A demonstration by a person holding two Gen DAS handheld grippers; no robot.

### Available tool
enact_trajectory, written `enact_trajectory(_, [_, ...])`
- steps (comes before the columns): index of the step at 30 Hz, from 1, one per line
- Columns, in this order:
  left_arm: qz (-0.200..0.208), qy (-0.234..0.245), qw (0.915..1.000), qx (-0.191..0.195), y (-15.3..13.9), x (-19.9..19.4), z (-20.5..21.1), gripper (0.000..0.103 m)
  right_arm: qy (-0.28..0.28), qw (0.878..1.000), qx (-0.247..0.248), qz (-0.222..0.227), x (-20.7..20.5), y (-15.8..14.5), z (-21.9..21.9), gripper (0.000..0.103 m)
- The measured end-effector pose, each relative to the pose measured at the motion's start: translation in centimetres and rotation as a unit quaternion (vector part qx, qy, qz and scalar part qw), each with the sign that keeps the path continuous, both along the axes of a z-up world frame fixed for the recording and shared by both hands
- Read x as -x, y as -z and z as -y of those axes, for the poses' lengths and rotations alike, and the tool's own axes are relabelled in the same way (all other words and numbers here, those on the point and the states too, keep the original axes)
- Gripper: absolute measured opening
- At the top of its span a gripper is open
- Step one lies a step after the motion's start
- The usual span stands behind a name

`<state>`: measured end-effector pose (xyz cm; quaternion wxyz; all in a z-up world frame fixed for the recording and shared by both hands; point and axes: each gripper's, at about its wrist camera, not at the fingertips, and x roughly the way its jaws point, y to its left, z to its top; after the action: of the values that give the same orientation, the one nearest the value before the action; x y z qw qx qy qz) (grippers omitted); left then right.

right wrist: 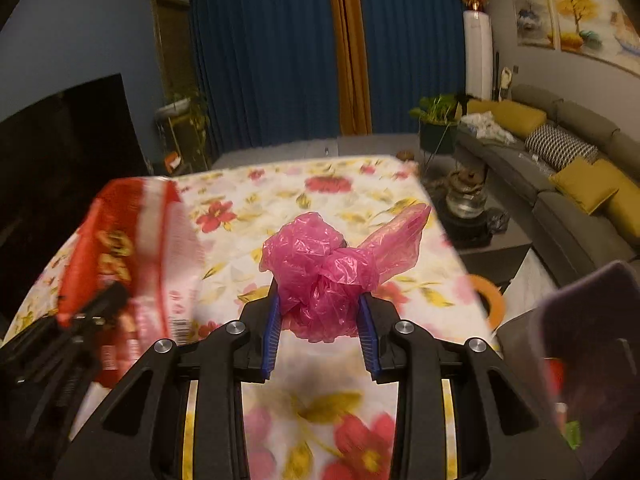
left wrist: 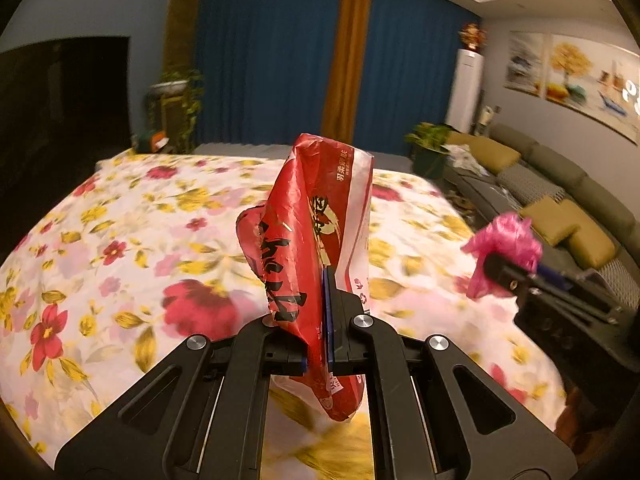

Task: Collect trash
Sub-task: 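Lift the red wrapper and pink bag and carry both over the grey bin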

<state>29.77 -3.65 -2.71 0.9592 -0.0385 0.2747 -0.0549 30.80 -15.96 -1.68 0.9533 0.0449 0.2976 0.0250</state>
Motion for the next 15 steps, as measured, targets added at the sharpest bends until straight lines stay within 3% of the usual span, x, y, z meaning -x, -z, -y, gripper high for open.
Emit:
enact_trajectory(7, [0.028,0.091,0.9953,-0.014,-1.8,5.3,7.1,0.005,0.024,0.998,0.007,0.049,7.5,-2.6,5.4,0.034])
enact_trajectory(15, [0.055,0.203,0.9777,0.0,-3.9,10.5,16.7,0.005,0.111,0.99,0.015,0.091,15.3,-3.7,14.9,0.035])
